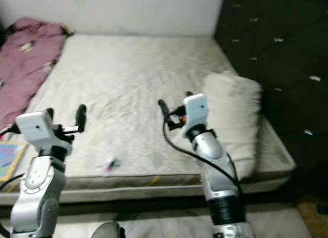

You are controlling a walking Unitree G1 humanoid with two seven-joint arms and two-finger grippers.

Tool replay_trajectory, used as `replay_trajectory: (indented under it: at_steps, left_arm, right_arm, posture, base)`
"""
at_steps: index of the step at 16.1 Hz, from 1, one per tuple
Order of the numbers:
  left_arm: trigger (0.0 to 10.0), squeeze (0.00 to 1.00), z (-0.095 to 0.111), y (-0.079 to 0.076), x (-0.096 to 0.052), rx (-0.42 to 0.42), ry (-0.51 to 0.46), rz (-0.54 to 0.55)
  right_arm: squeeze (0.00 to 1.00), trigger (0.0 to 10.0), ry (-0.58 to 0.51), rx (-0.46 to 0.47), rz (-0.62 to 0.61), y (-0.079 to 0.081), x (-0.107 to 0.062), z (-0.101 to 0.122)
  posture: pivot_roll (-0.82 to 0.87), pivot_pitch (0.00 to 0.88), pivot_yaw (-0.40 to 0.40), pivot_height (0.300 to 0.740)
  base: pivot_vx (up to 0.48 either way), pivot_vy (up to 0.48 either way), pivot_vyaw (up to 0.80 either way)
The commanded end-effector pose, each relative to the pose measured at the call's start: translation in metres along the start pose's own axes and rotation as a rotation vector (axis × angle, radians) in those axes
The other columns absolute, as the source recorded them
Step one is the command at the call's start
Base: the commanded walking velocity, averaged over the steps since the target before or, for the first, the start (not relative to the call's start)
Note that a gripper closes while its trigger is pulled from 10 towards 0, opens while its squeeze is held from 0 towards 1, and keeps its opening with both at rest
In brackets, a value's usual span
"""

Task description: Clean up the room

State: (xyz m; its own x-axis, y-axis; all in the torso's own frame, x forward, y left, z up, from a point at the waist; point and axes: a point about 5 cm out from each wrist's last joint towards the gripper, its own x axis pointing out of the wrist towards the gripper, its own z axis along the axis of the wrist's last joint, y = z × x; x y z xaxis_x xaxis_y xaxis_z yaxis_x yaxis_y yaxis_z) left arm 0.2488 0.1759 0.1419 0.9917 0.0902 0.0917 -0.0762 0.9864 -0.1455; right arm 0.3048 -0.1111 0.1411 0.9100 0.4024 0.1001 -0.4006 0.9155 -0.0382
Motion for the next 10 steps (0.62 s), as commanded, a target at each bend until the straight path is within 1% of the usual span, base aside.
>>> replay_trajectory:
  at_steps: [1, 5, 7, 8, 10]
  left_arm:
    - [10.0, 0.00, -0.0012, -0.0020, 0.0017, -0.002, 0.011, -0.004]
    - [10.0, 0.00, 0.0017, 0.0020, 0.0093, 0.016, 0.002, 0.003]
    - [10.0, 0.00, 0.0011, 0.0030, 0.0086, 0.030, 0.000, 0.009]
    - [10.0, 0.00, -0.0005, 0.0037, 0.0077, 0.052, 0.002, 0.016]
    - [10.0, 0.00, -0.0007, 0.0036, 0.0084, 0.047, 0.002, 0.021]
  right_arm:
    - [0.00, 10.0, -0.005, -0.003, 0.007, -0.0012, 0.0001, 0.0020]
    - [0.00, 10.0, -0.012, 0.001, 0.014, -0.0009, 0.0005, 0.0025]
    - [0.00, 10.0, -0.013, 0.001, 0.011, -0.0009, 0.0007, 0.0028]
    - [0.00, 10.0, -0.013, 0.000, 0.010, -0.0008, 0.0011, 0.0028]
    - [0.00, 10.0, -0.015, -0.002, 0.010, -0.0012, 0.0020, 0.0032]
  posture:
    - [0.10, 0.018, -0.039, 0.740]
    - [0.10, 0.019, -0.043, 0.740]
    - [0.10, 0.021, -0.040, 0.740]
    - [0.10, 0.023, -0.038, 0.740]
    - [0.10, 0.025, -0.038, 0.740]
  base:
    - [0.000, 0.480, 0.00]
    - [0.000, 0.480, 0.00]
    - [0.000, 0.480, 0.00]
    - [0.000, 0.480, 0.00]
    - [0.000, 0.480, 0.00]
